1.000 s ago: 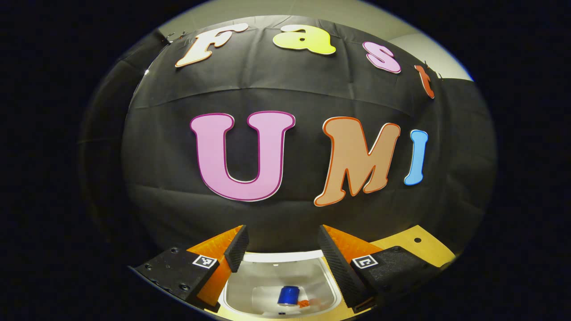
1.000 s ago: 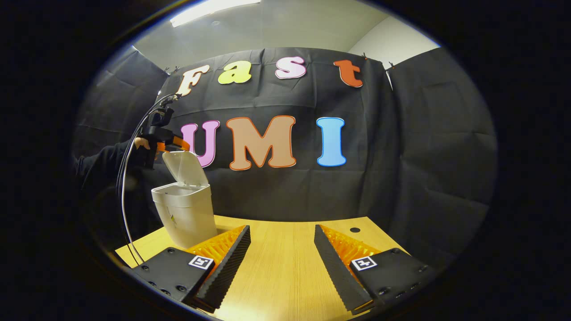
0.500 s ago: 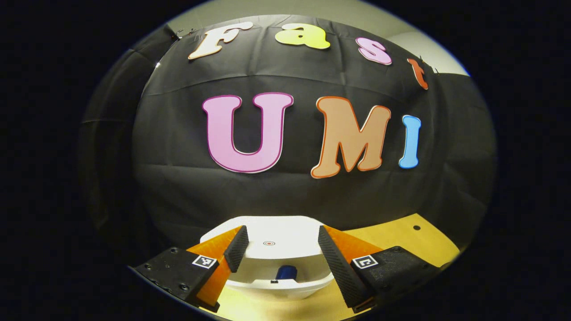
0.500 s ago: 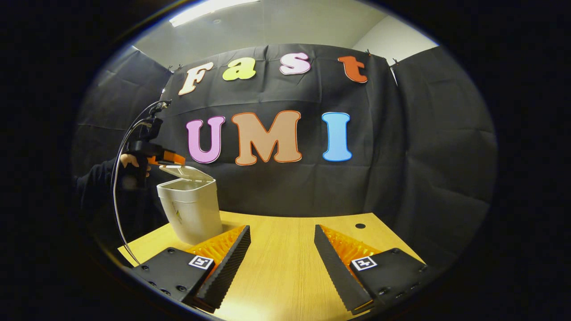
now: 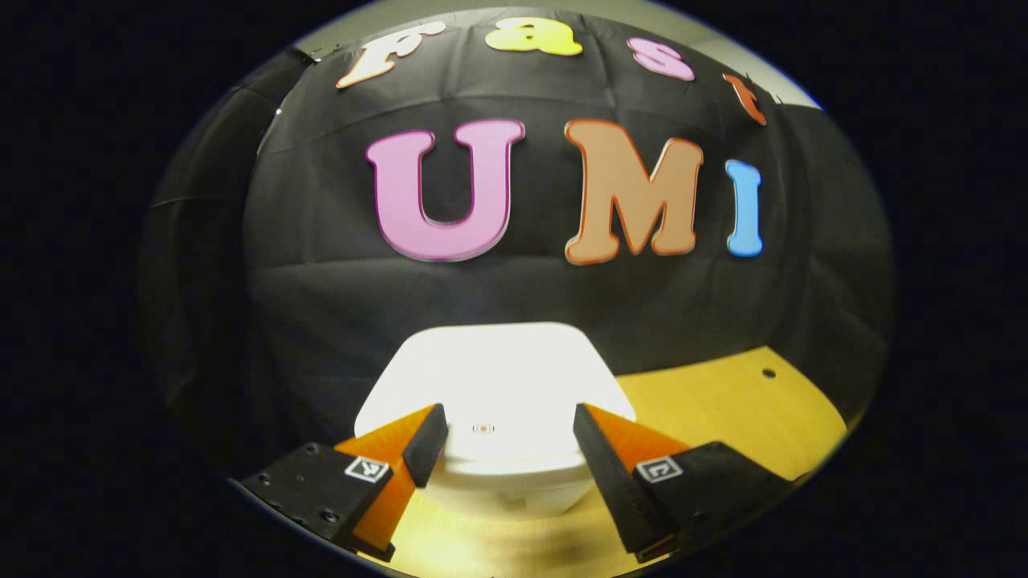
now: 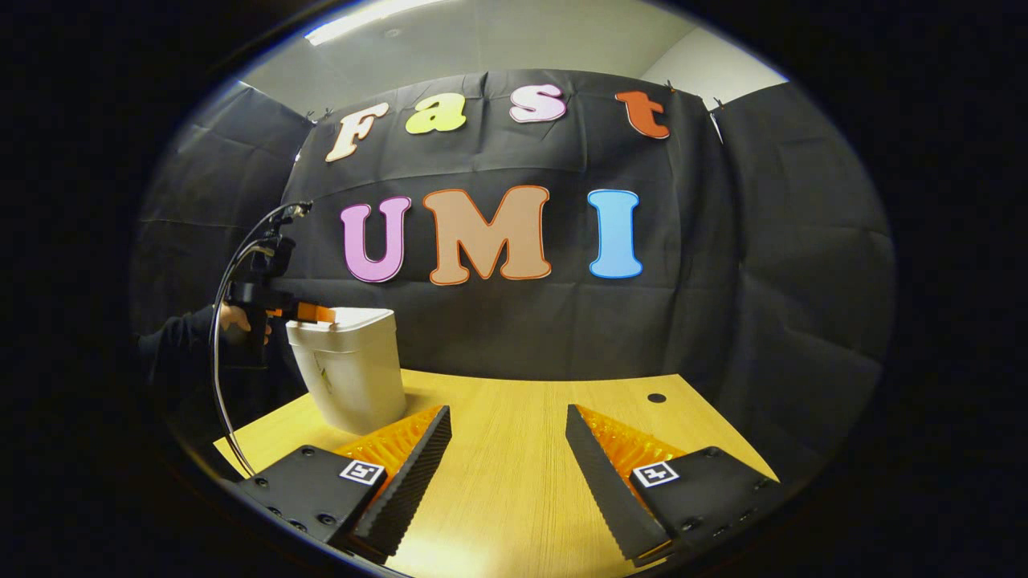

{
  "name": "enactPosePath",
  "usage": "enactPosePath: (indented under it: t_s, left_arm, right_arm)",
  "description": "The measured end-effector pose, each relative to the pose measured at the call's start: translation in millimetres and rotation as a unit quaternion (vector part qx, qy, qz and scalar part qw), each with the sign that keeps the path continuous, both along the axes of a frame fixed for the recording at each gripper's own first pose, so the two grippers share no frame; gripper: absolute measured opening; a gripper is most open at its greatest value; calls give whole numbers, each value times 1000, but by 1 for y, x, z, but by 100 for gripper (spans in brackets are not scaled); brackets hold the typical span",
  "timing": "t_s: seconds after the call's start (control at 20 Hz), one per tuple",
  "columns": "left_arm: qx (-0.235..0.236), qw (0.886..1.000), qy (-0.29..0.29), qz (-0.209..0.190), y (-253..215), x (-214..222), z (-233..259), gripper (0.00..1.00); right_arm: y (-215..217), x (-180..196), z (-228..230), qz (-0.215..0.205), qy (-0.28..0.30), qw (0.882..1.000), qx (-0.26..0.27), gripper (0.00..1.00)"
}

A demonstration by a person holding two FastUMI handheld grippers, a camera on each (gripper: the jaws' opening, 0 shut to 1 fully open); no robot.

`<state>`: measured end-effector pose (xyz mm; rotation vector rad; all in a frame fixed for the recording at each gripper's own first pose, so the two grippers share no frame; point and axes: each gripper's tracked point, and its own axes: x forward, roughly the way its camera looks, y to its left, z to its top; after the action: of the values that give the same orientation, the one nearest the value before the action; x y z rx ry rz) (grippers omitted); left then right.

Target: Press the lid of the desktop garbage bin to open it, pick up the crumpled paper on the desktop and throw it into the bin, then pick up the pop can on the desktop and drop it into the bin, and finally close the garbage bin lid.

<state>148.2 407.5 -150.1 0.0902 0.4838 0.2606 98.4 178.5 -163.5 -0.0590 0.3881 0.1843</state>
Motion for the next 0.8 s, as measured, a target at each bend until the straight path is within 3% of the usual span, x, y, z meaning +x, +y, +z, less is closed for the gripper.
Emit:
enactPosePath:
  t_s: [0.05,0.2,0.35,0.6,0.7,0.8]
  left_arm:
    - [11,1000,-21,-2,3,6,1,96]
    - [-30,999,-31,2,2,7,-4,95]
    - [-21,999,-43,-19,1,9,-2,95]
    - [-15,998,35,-45,-3,15,-13,94]
    - [-19,998,26,-48,-1,14,-8,93]
    - [-16,998,-23,-50,0,19,1,93]
  right_arm:
    - [2,0,-2,1,2,1000,1,96]
    - [11,2,-9,7,8,1000,6,96]
    - [17,2,-11,15,8,1000,0,96]
    - [21,6,7,12,-17,1000,3,96]
    - [20,6,14,7,-32,999,6,96]
    - [18,5,16,2,-36,999,10,96]
